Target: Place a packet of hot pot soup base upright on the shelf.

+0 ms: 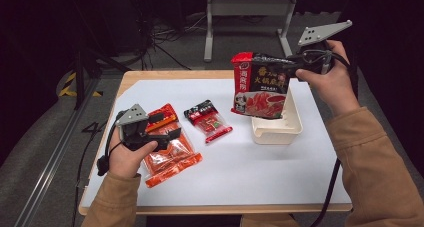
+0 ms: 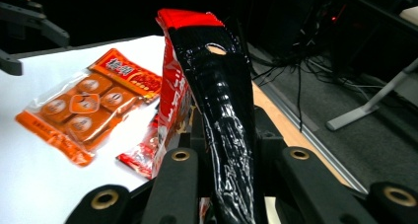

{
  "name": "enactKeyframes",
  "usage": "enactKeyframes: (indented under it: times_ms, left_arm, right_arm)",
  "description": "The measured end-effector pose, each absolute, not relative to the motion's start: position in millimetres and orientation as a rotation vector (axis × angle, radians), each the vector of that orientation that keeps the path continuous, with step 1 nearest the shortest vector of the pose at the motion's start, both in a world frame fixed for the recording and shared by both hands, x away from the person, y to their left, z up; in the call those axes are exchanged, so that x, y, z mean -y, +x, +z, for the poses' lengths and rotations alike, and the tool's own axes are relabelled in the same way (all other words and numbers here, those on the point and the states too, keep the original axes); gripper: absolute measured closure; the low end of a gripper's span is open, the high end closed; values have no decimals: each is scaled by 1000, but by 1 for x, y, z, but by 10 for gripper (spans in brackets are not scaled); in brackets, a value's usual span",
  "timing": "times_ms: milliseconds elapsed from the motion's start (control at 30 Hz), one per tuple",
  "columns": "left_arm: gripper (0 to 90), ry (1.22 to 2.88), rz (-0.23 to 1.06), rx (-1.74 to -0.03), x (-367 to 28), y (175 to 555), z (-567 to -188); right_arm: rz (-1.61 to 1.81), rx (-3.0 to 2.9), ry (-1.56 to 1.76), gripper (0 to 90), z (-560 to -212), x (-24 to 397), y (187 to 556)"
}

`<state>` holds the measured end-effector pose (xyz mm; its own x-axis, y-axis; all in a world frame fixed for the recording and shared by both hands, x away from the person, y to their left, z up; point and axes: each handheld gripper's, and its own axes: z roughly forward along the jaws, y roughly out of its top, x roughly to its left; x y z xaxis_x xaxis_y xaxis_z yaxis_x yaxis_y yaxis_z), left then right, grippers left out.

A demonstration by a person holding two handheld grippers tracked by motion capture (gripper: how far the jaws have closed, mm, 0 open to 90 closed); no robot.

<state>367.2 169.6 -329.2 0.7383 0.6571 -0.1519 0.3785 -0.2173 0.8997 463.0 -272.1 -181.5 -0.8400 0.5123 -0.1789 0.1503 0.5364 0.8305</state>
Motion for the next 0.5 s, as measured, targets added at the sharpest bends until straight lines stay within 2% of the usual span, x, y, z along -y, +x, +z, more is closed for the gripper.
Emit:
enactKeyframes:
  times_ms: [500]
  left_arm:
    - [182, 1831, 330, -817, -175, 368, -330]
  right_arm:
    - [1196, -2307, 567, 767, -184, 289, 489]
